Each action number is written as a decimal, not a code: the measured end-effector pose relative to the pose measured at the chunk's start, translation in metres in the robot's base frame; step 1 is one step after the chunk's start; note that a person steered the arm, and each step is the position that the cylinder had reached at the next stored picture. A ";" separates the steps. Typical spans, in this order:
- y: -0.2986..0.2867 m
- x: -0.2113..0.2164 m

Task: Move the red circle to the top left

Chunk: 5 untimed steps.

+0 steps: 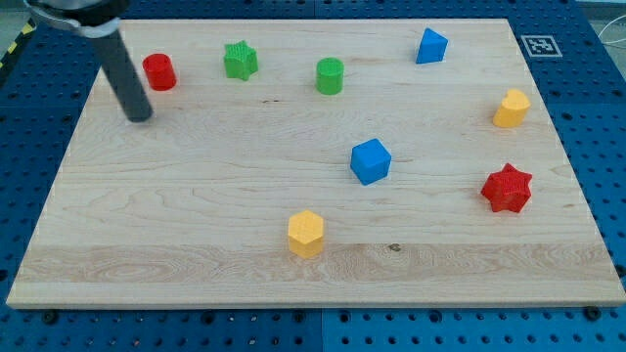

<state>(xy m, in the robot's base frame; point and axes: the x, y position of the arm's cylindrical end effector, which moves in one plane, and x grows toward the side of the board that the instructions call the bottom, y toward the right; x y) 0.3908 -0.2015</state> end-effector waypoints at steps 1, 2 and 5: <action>0.042 -0.006; 0.039 -0.040; -0.008 -0.062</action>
<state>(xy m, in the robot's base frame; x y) 0.3287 -0.2096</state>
